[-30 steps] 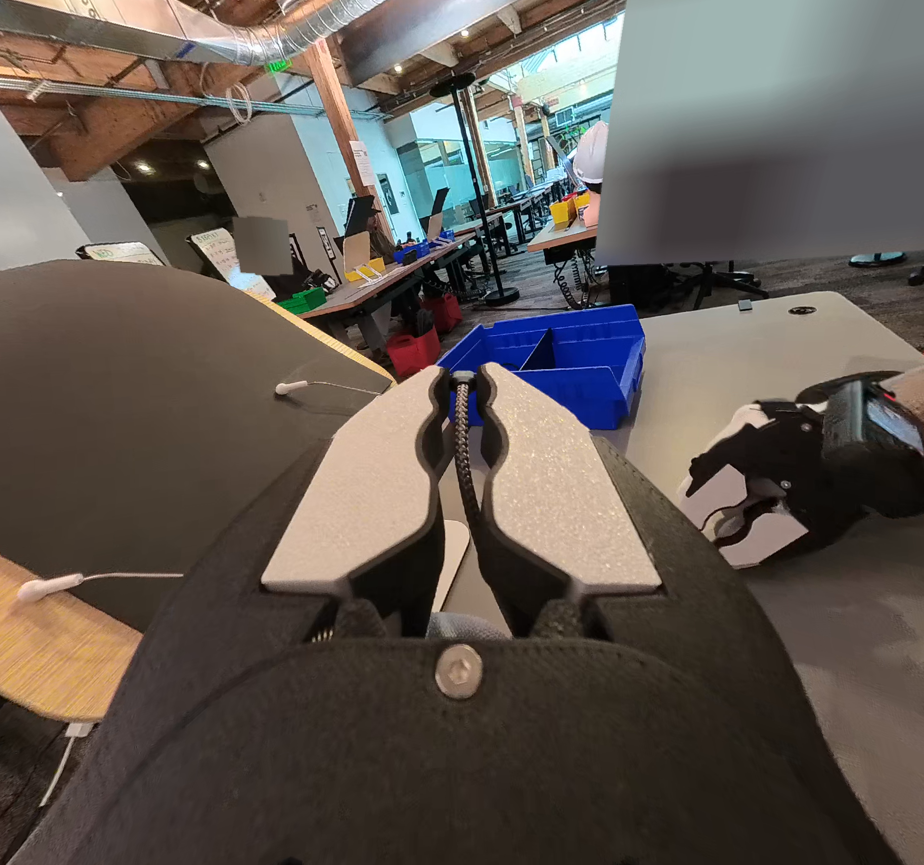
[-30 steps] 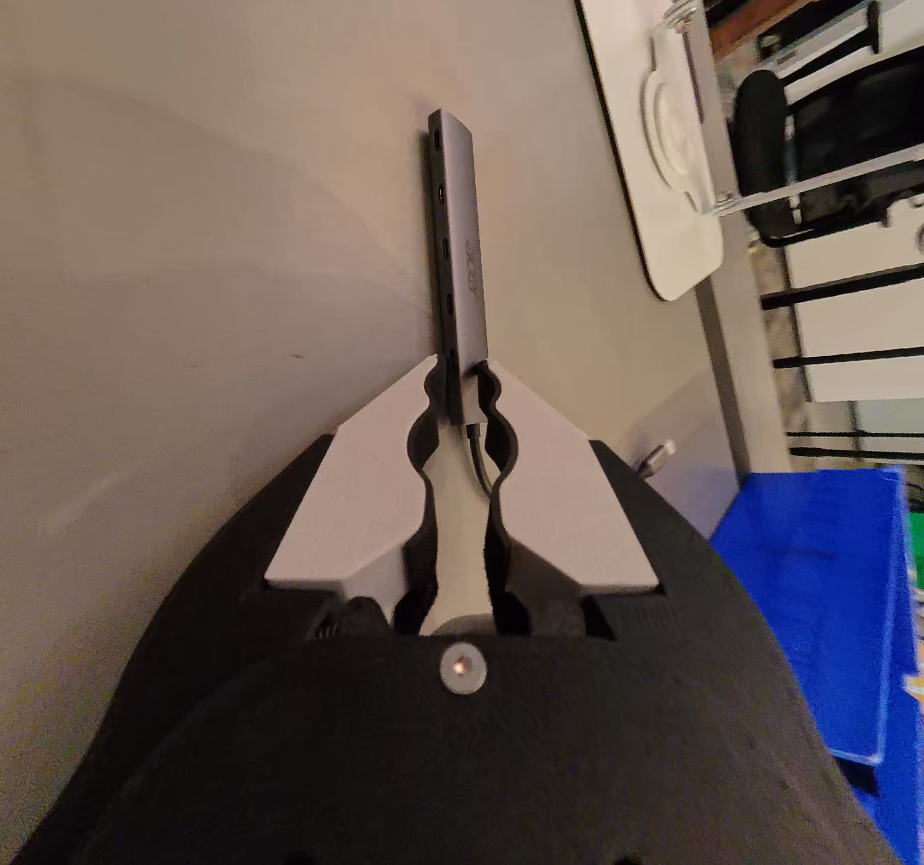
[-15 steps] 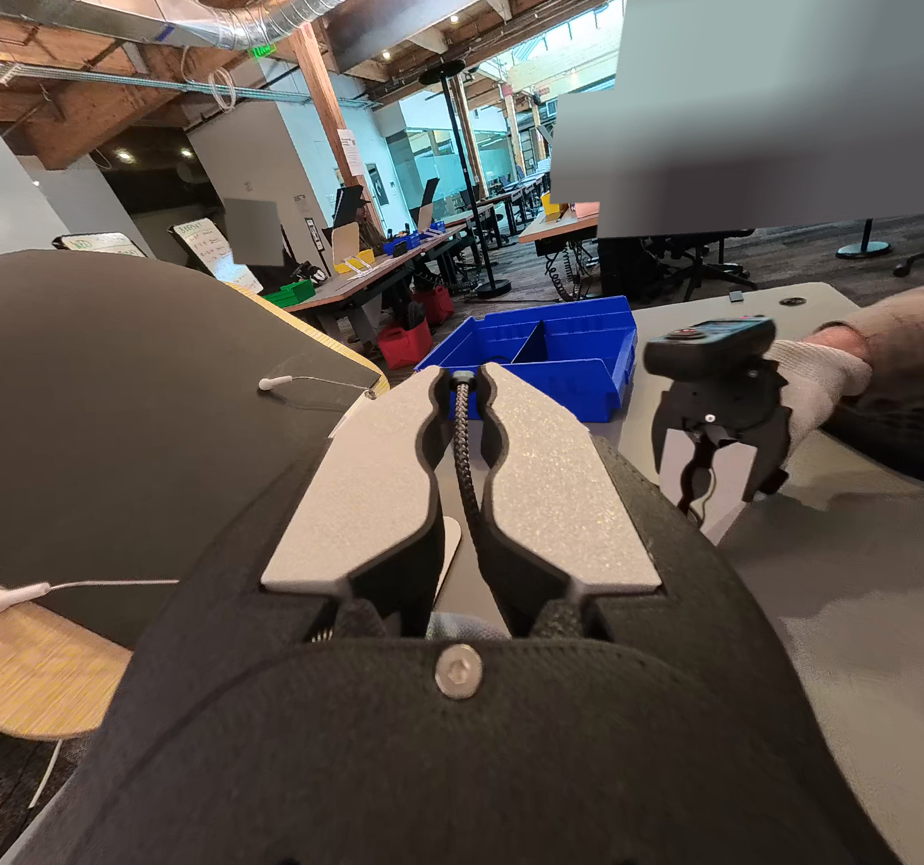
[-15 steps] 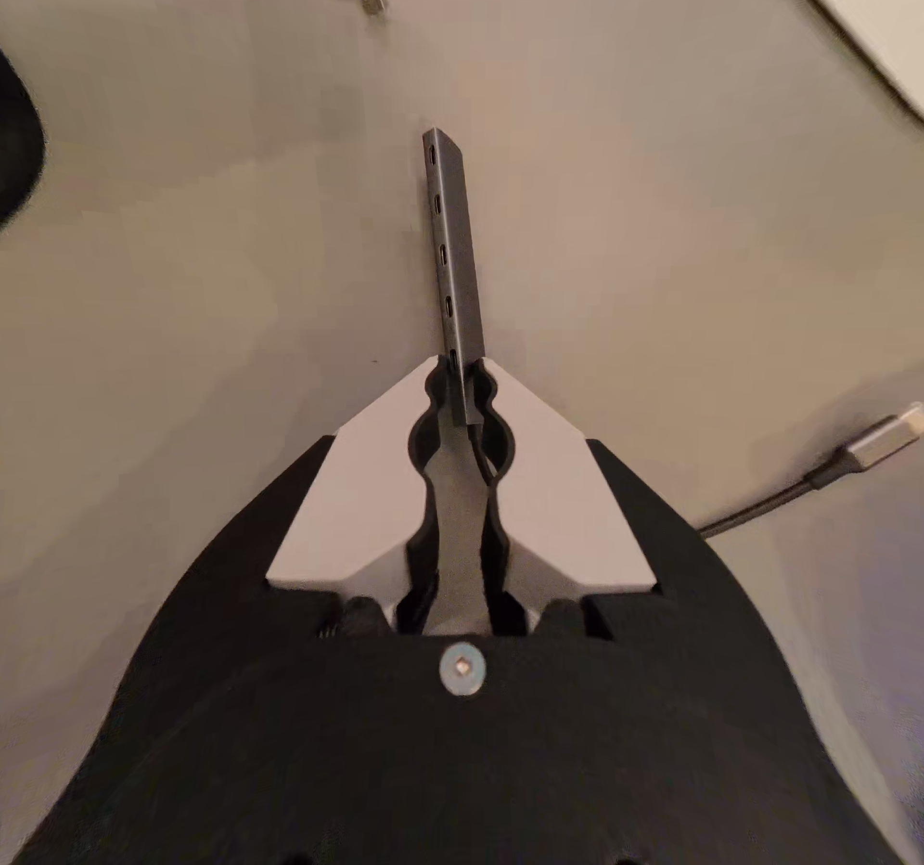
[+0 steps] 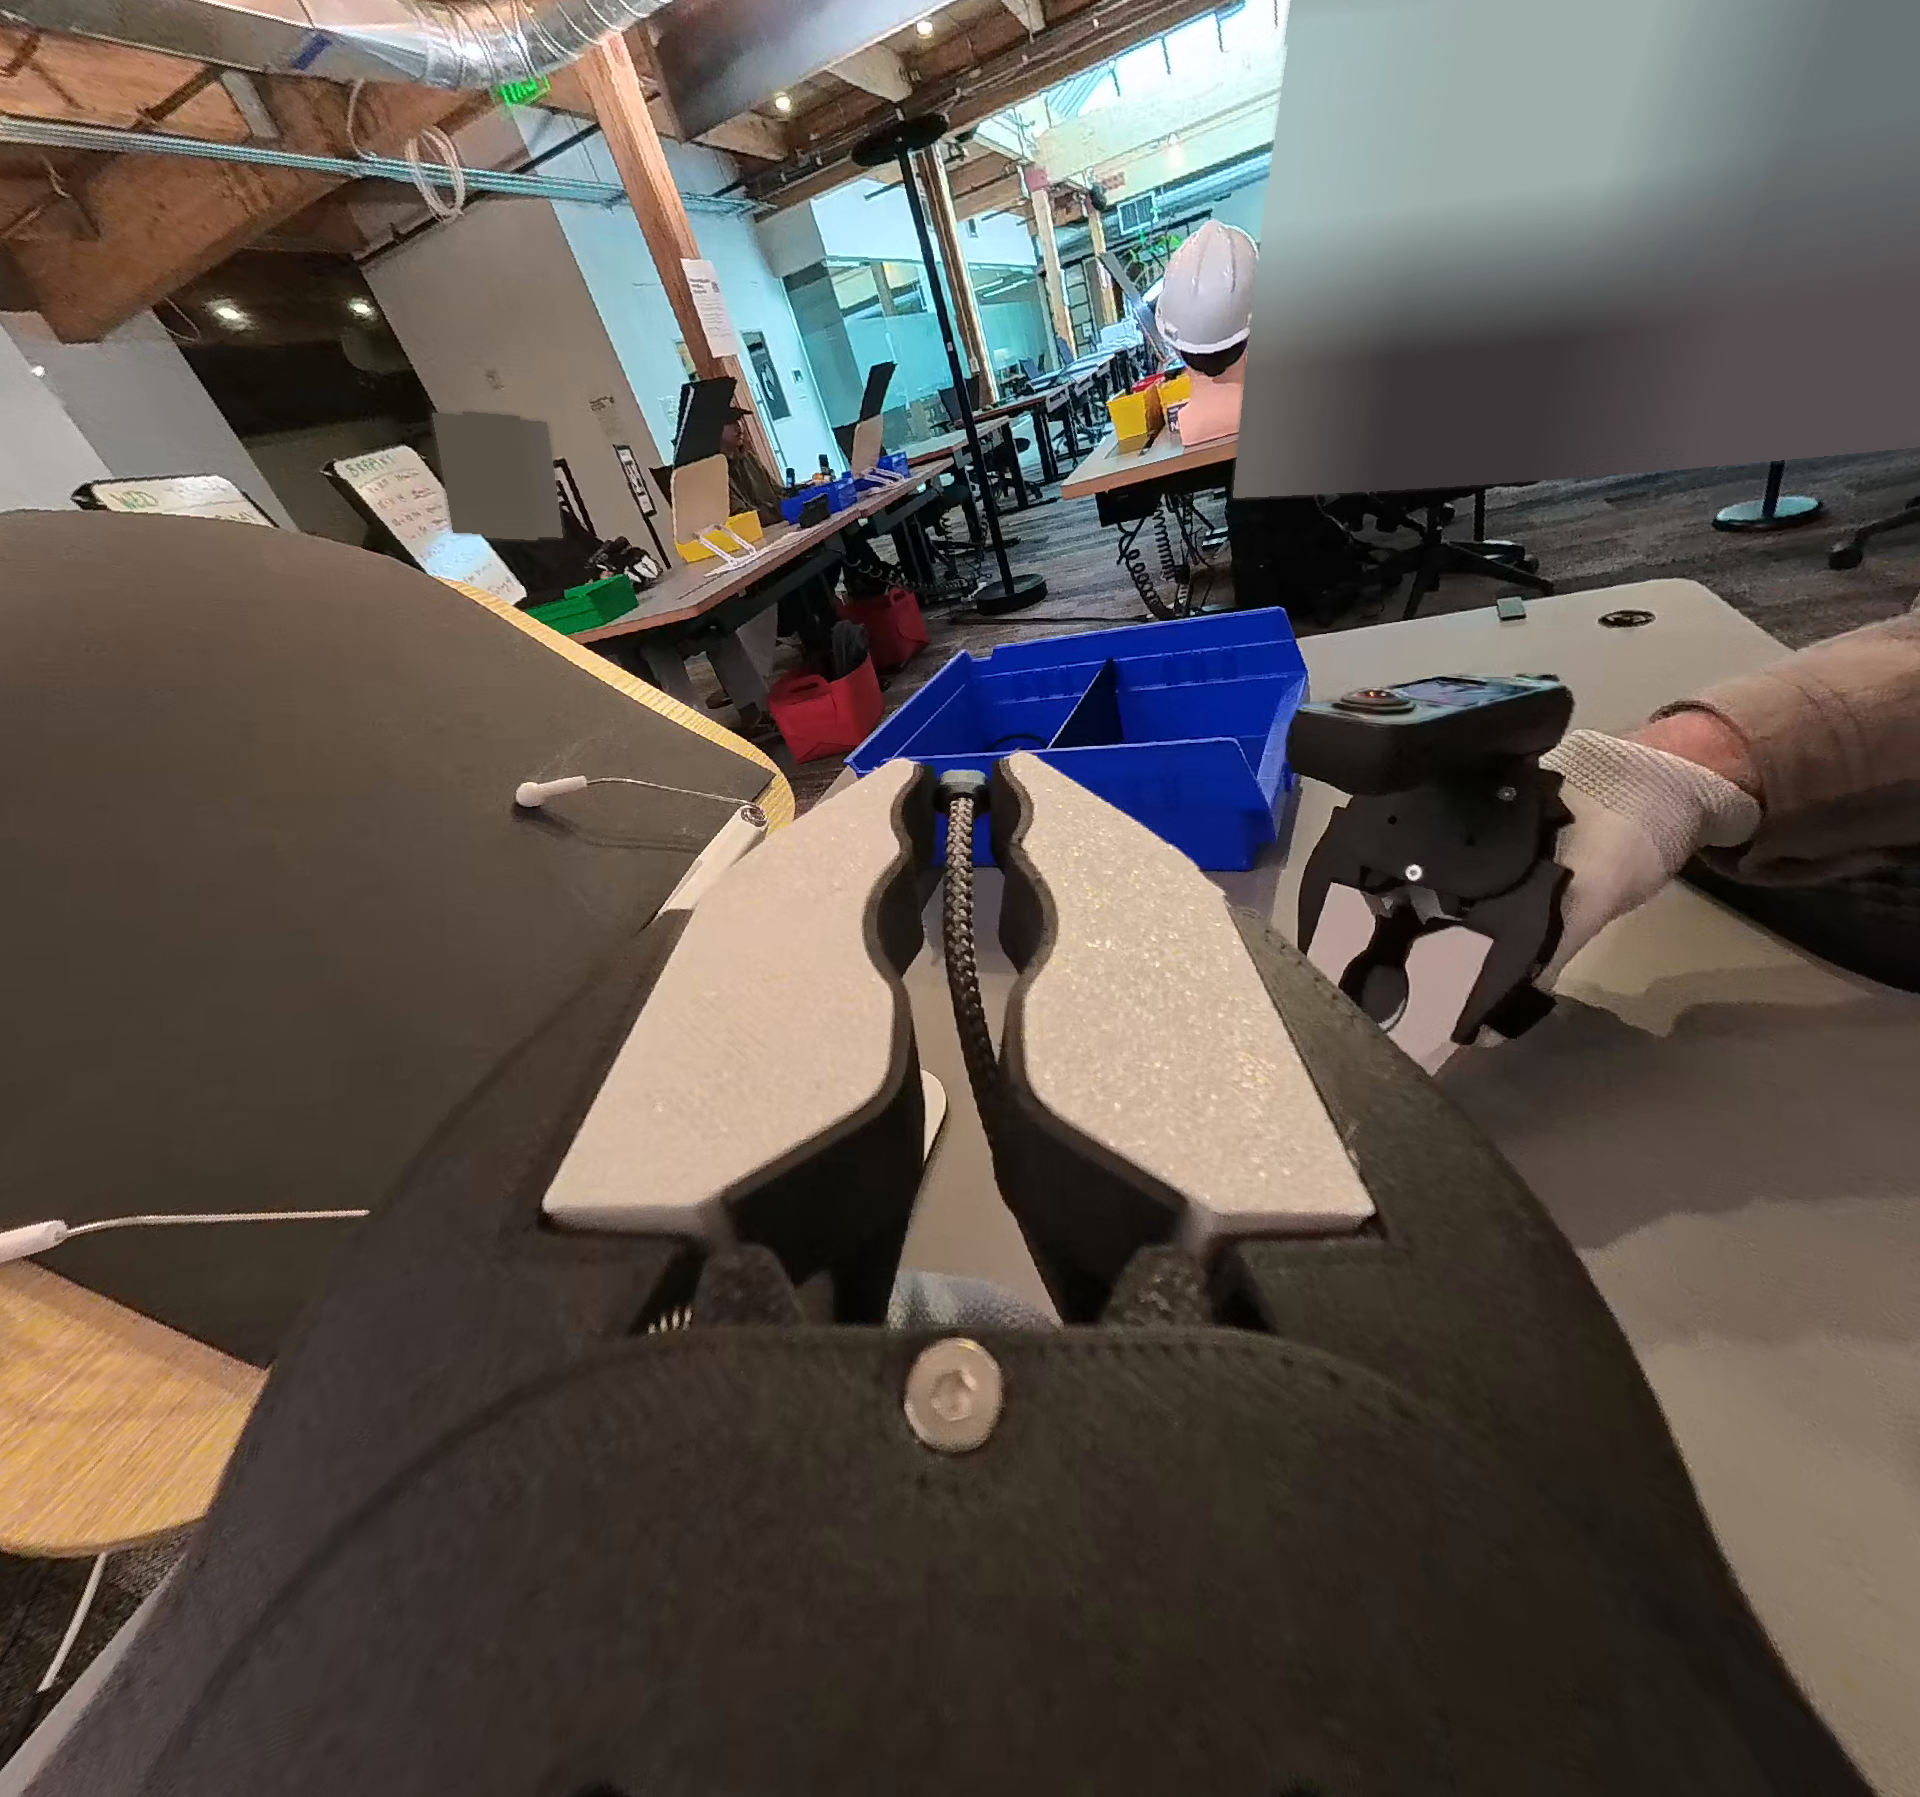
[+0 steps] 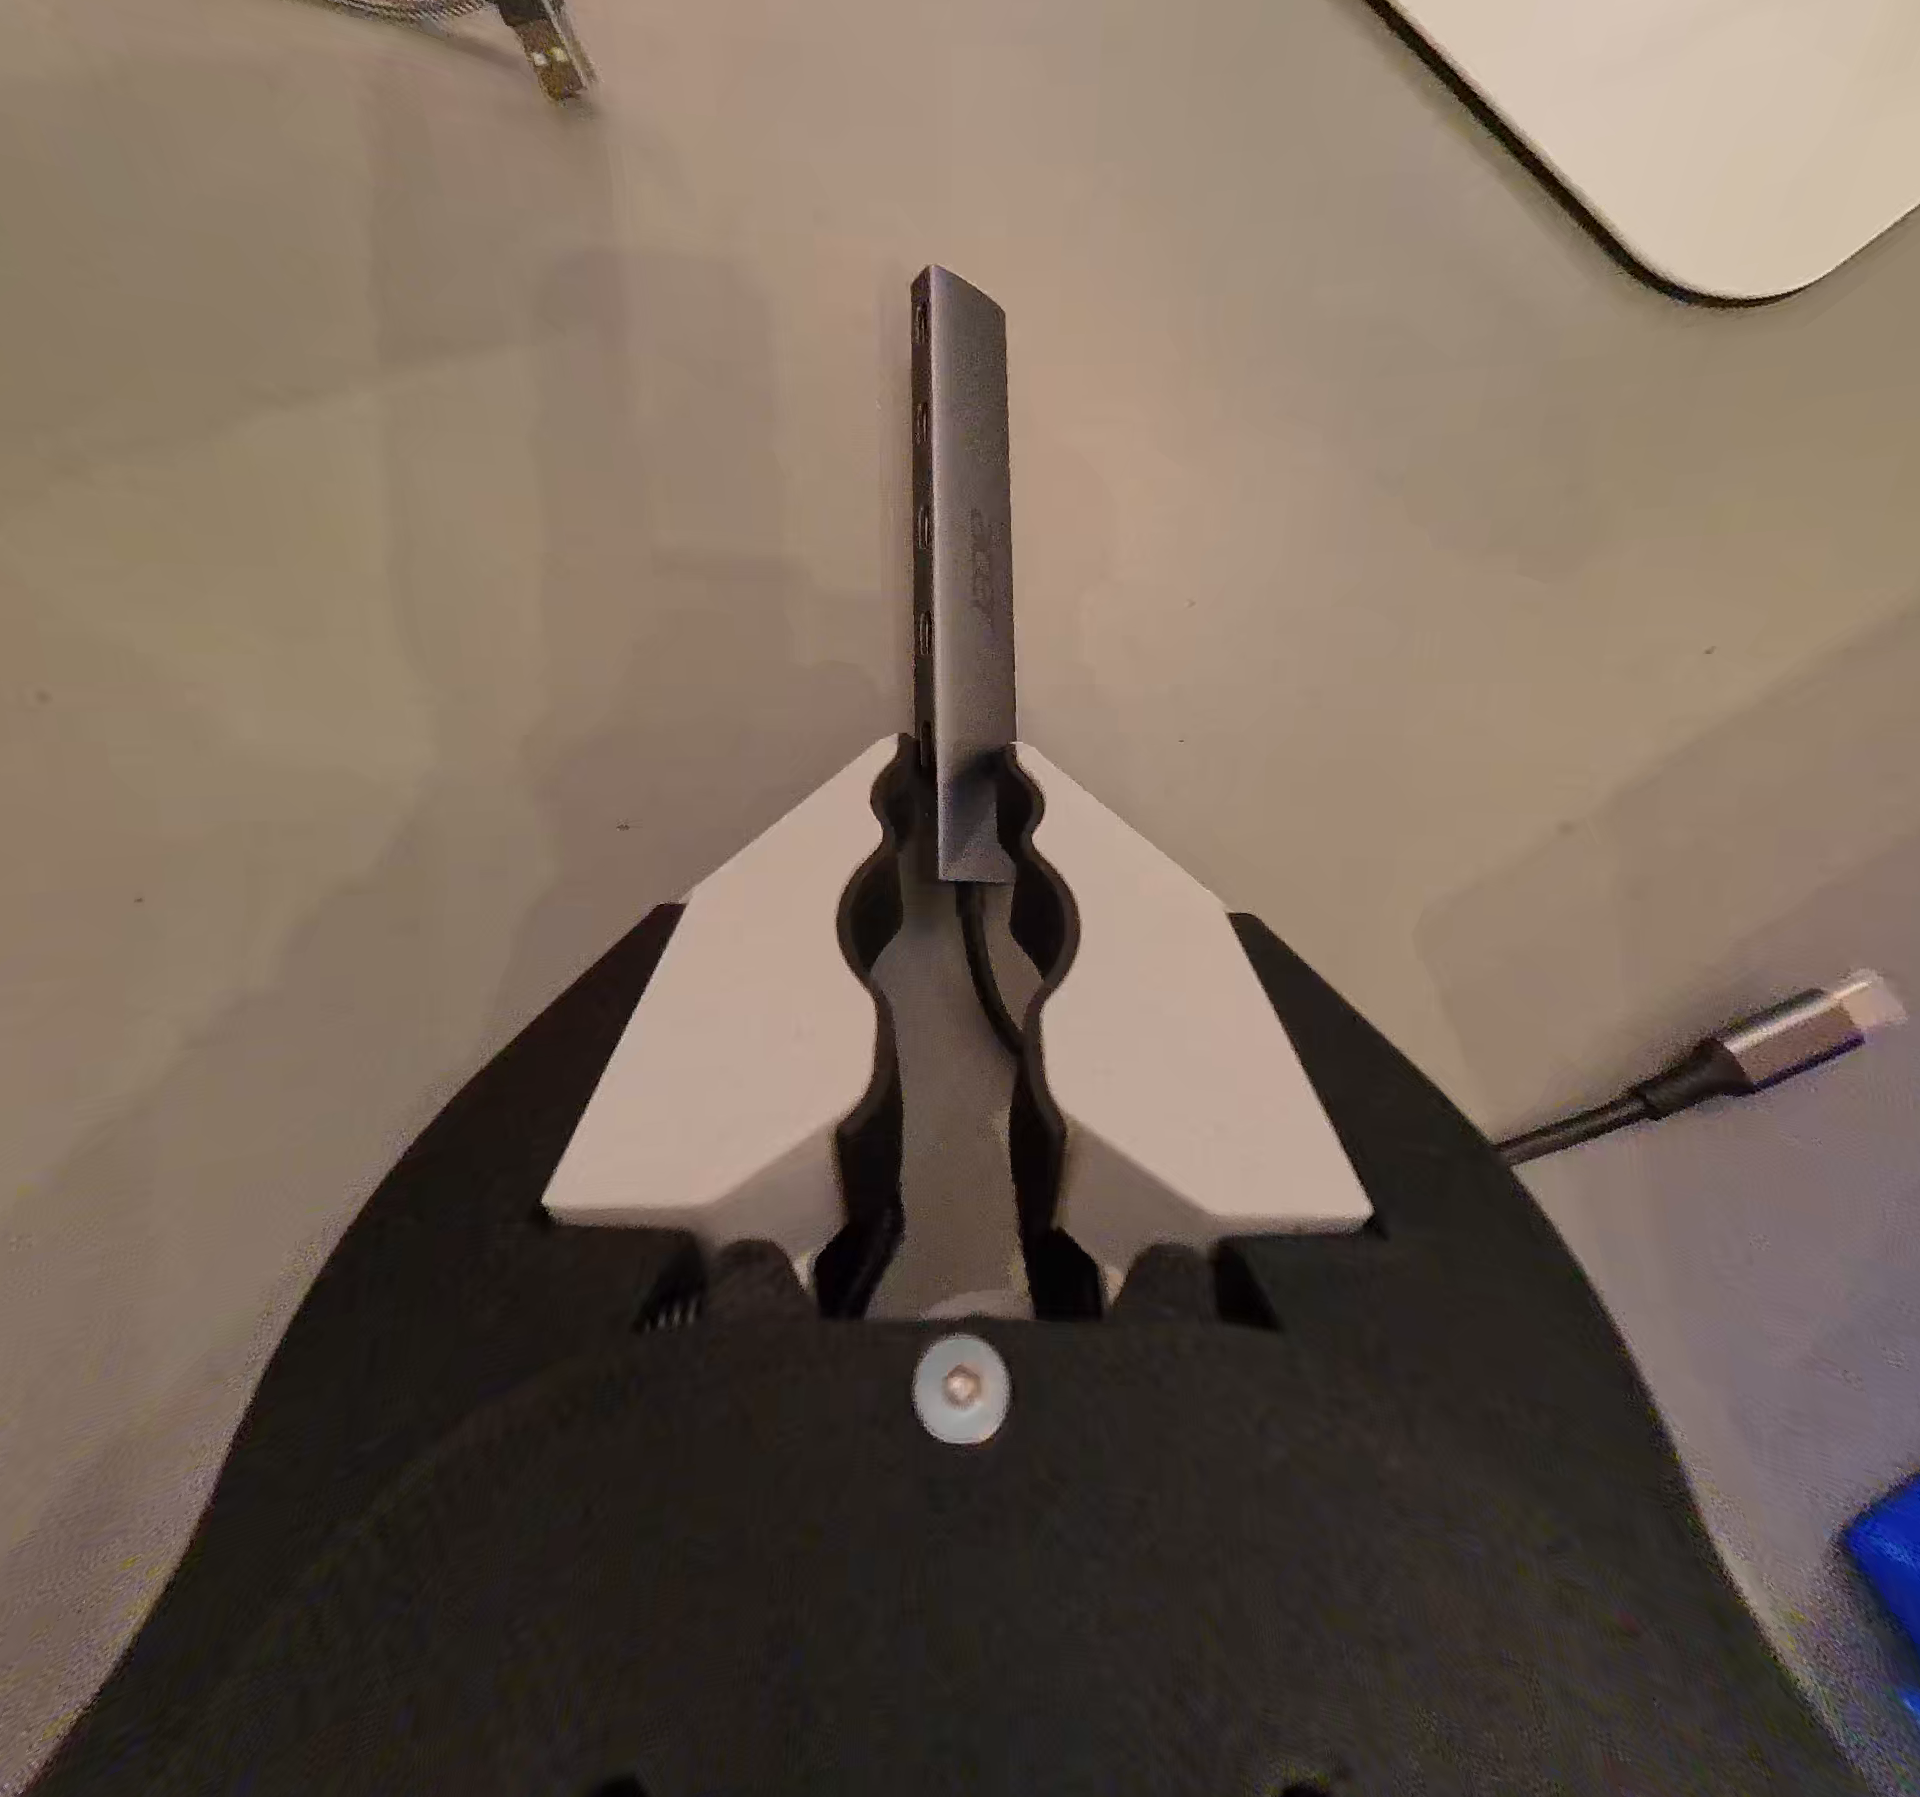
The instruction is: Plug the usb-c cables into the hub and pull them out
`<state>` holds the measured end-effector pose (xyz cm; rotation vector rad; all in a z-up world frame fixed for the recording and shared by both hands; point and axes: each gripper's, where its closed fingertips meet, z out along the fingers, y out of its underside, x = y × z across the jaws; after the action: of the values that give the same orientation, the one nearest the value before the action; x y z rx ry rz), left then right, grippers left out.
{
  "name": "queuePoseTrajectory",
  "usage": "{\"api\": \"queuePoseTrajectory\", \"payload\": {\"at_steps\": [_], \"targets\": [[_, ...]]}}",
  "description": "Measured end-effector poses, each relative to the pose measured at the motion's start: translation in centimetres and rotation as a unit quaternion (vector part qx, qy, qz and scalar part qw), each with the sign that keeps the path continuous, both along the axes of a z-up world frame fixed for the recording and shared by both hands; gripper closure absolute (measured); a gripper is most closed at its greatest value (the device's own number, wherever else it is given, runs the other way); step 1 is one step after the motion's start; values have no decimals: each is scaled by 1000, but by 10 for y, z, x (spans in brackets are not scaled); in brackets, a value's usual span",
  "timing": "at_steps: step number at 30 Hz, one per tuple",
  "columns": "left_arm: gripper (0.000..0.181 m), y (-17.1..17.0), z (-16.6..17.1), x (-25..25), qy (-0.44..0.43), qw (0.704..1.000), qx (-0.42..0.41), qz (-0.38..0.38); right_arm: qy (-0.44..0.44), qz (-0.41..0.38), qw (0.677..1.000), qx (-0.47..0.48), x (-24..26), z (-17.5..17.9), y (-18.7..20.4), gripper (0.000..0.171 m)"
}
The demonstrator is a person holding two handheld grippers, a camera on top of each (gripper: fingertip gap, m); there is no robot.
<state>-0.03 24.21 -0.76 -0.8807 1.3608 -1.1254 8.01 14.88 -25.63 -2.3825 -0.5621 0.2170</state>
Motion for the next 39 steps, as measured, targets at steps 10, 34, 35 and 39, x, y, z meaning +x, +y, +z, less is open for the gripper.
{"api": "queuePoseTrajectory", "payload": {"at_steps": [10,34,35,39], "targets": [[171,0,0,-1,-1,1000,0,-1,-138,7,989,53,8,-4,4,146],[171,-3,0,-2,2,1000,0,-11,-17,-23,1000,-12,9,-10,12,162],[171,-3,-1,-1,3,1000,0,-12,-33,-23,999,1,10,-10,14,162],[171,-5,-2,0,5,1000,1,-15,-91,-8,995,34,10,-9,17,163]]}}
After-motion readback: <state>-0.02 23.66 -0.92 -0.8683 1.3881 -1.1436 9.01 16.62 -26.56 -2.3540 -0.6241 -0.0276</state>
